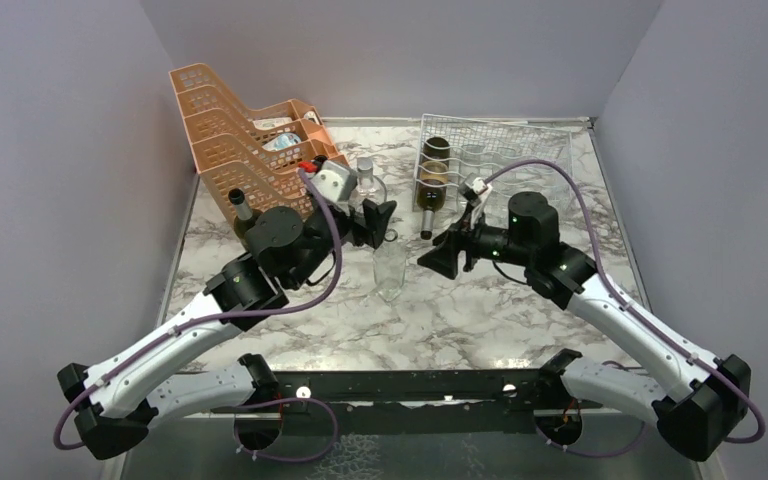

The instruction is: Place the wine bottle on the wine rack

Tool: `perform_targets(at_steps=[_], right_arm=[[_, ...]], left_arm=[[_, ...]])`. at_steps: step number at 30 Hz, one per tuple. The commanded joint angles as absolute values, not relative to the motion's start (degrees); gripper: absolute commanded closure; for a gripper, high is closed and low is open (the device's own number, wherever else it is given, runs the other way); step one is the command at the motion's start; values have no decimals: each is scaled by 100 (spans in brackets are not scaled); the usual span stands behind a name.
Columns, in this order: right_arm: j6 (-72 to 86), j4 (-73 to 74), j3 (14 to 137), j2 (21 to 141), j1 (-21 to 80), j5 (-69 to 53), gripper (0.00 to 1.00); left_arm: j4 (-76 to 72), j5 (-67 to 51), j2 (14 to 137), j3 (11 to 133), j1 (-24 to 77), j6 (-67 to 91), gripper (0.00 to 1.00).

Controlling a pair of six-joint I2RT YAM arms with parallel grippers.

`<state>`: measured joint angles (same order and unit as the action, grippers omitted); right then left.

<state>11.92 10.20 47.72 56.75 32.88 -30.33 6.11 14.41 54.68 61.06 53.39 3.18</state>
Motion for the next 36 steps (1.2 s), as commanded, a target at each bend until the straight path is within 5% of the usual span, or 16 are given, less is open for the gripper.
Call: perform_targets(at_steps=[1, 15, 27, 32, 36], right_arm=[[920, 500, 5231, 6034, 3891, -2383, 32], [488, 354, 6190, 7497, 4865, -1513, 40], [75, 422, 6424, 7593, 5172, -233, 90], [121, 448, 6426, 7198, 5185, 382, 98], [255, 373, 6236, 6684, 5185, 1065, 99]], left_arm=[[138, 2774, 5024, 5689, 5370, 553, 19], [75, 3759, 4426, 5189, 5370, 914, 19], [127, 3789, 4525, 5080, 5370, 929, 19], [-158, 3268, 4802, 4988, 5370, 670, 15], [-613, 2170, 5092, 4527, 5371, 161, 1]])
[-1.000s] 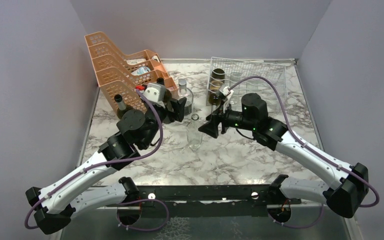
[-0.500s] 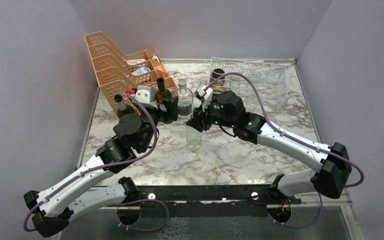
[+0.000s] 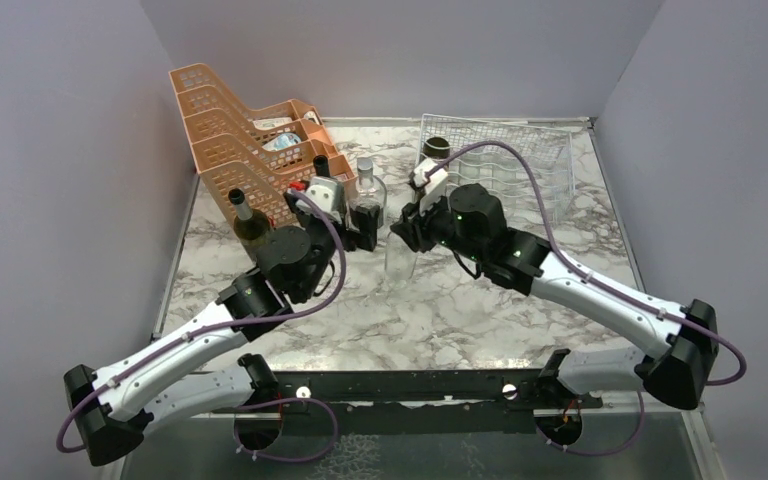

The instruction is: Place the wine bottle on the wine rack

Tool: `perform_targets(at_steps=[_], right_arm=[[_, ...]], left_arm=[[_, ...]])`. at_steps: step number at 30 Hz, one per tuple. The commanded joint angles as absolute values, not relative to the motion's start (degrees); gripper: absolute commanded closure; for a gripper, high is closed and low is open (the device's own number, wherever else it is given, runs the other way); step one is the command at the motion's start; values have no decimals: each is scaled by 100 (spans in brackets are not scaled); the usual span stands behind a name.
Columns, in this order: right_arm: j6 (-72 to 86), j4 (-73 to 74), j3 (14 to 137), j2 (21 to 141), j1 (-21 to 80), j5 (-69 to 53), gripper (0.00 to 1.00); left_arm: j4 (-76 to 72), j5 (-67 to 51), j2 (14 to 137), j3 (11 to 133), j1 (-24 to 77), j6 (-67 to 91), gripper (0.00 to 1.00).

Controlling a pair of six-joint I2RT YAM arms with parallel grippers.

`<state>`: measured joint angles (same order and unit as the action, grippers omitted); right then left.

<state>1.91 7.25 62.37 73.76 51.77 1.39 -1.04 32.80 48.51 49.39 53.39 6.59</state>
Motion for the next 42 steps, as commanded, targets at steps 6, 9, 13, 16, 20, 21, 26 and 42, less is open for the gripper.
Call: perform_targets(at_steps=[6, 9, 13, 16, 20, 21, 26, 42], right_arm=[[497, 575, 6021, 5935, 5186, 1591, 99], [647, 818, 6025, 5679, 5185, 1723, 99], [821, 1178, 6113, 5451, 5185, 1629, 99], [923, 1444, 6184, 5320, 5183, 1528, 99], [982, 1604, 6205, 5139, 5184, 1223, 99], [984, 1614, 6203, 5101, 5179, 1149, 99], [1015, 1634, 6188, 4939, 5185, 910, 99], [1152, 1770, 6204, 4716, 5185, 550, 99]], left_arm=[[-1679, 620, 5420, 3742, 5370, -320, 1], [-2268, 279, 5499, 3425, 5370, -507, 1], [-2572, -338, 5859, 3306, 5370, -846, 1], [-2933, -217, 6179, 3227, 5370, -781, 1], [-3263, -842, 6537, 3157, 5365, -752, 1], [-3300, -997, 6604, 3157, 5369, -743, 1], [-3711, -1560, 6855, 3068, 5370, -677, 1], [-3993, -2204, 7337, 3181, 5370, -1056, 31]])
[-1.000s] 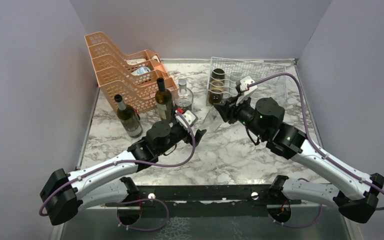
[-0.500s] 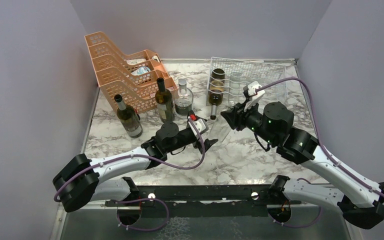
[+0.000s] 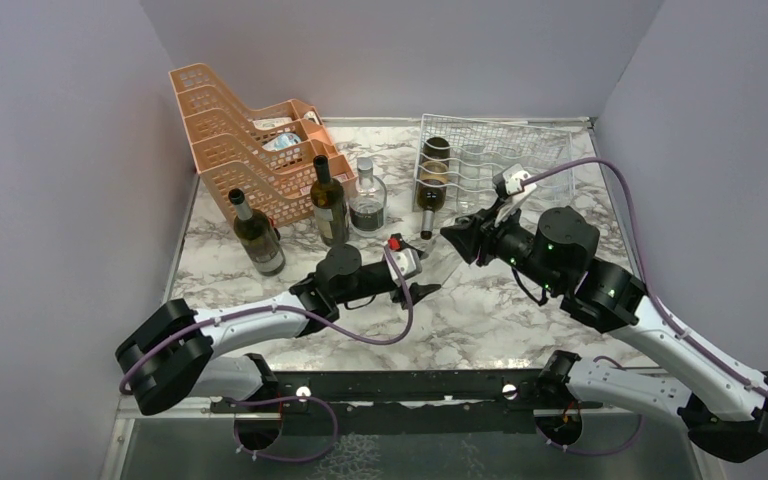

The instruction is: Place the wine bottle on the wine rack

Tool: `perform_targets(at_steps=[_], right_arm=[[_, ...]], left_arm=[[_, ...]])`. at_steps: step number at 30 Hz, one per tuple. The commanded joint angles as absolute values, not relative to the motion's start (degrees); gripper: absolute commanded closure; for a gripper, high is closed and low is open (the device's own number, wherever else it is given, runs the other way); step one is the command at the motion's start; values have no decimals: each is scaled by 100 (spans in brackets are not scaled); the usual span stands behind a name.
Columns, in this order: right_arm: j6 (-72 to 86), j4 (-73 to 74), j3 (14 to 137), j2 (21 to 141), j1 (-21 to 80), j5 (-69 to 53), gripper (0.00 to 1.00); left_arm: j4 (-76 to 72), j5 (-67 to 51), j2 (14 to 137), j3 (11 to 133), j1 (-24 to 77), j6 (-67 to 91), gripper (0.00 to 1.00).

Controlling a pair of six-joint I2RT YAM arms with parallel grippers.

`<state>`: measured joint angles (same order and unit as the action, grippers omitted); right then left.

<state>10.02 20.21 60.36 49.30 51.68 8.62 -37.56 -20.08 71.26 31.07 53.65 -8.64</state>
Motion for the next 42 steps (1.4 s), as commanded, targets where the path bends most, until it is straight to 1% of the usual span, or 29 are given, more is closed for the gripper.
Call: perform_targets(at_steps=[1, 5, 6, 7, 9, 10, 13, 15, 17, 20, 25, 34, 42], right_arm=[[1178, 1827, 6209, 4703, 5178, 542, 99], [1309, 2090, 6257, 4642, 5180, 530, 98], [1345, 2156, 6265, 4627, 5183, 512, 97], [1393, 2242, 6271, 4608, 5179, 492, 93], [1471, 2558, 6328, 4582, 5180, 430, 80], [1507, 2721, 6352, 4565, 5180, 430, 74], [1680, 3214, 6444, 4497, 5183, 629, 48], [1767, 3590, 6592, 4471, 5183, 730, 38], [1864, 3971, 6803, 4486, 5181, 827, 34], [1969, 4455, 7179, 4545, 5178, 920, 30], [2039, 4937, 7547, 4658, 5185, 1111, 29], [2091, 5300, 7521, 4987, 5184, 1060, 28], [2014, 5528, 7628, 5402, 5184, 1155, 27]], left_arm=[[-4003, -2241, 7397, 3204, 5370, -1080, 34], [-4063, -2162, 7572, 3333, 5372, -1149, 52], [-4080, -2097, 7616, 3397, 5370, -1150, 59], [-4085, -2017, 7660, 3491, 5370, -1122, 70], [-4087, -1768, 7751, 3676, 5370, -1149, 99], [-4081, -1661, 7786, 3758, 5370, -1226, 100], [-4084, -1379, 7854, 3876, 5370, -1769, 100], [-4082, -1335, 7874, 3888, 5370, -2384, 100], [-4086, -1321, 7860, 3879, 5370, -3081, 100], [-4075, -1241, 7875, 3891, 5370, -4089, 100], [-4071, -1093, 7936, 3999, 5370, -5419, 100], [-4075, -763, 7697, 4083, 5590, -6654, 100], [-4086, -698, 7659, 4139, 5683, -7324, 100]])
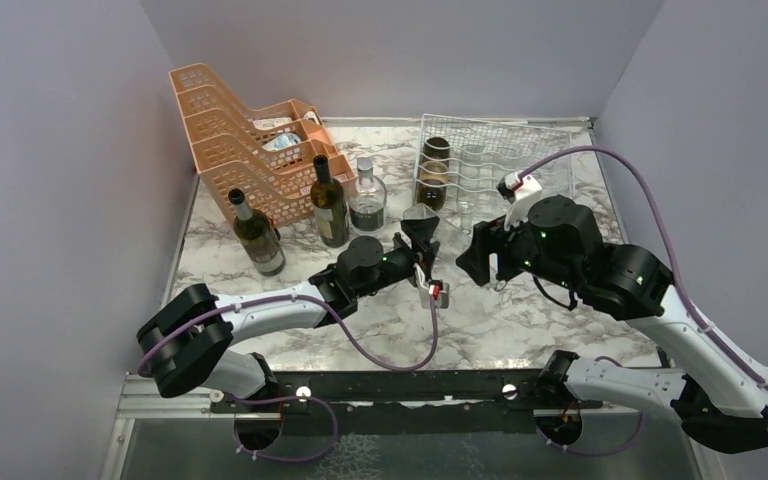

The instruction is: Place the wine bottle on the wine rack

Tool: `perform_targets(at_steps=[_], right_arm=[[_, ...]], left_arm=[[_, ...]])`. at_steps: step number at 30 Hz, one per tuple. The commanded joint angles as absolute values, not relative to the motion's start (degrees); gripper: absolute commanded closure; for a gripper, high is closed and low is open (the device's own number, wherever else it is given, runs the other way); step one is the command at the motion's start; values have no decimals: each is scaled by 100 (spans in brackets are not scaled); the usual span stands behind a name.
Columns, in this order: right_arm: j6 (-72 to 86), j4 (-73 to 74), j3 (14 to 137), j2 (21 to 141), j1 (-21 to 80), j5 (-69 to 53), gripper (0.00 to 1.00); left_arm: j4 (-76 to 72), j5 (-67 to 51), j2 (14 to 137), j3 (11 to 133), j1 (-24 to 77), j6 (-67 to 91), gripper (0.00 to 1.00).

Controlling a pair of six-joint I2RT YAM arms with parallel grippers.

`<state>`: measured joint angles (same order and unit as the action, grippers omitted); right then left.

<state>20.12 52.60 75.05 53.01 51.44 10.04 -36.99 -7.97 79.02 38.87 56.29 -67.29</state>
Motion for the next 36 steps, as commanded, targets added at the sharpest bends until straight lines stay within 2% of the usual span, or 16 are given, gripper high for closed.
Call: perform_targets(at_steps=[1, 6, 20, 23, 27, 32, 33, 36], right_arm=[[2013, 5544, 7617, 5433, 5183, 1170, 27], [2097, 5543, 7411, 5552, 5177, 1265, 27], [2362, 5326, 6985, 5871, 5184, 1143, 41], [2381, 5309, 6913, 5886, 5183, 1130, 40], [2431, 5291, 6805, 5917, 5184, 1135, 35], [2461, 5244, 6752, 5939, 5185, 1236, 36], [2453, 5241, 6745, 5944, 5178, 1269, 37], [2458, 5243, 6761, 5938, 5185, 1370, 54]], left_arm=[[-4082, -691, 7662, 4152, 5705, -7417, 100], [-4078, -690, 7708, 4225, 5788, -7664, 100], [-4074, -589, 7697, 4158, 5871, -7652, 100], [-4074, -540, 7700, 4177, 5872, -7515, 100], [-4077, -441, 7716, 4214, 5871, -7453, 100], [-4055, -440, 7716, 4223, 5871, -7400, 100], [-4054, -435, 7711, 4219, 5871, -7381, 100], [-4035, -450, 7716, 4211, 5870, -7326, 100]])
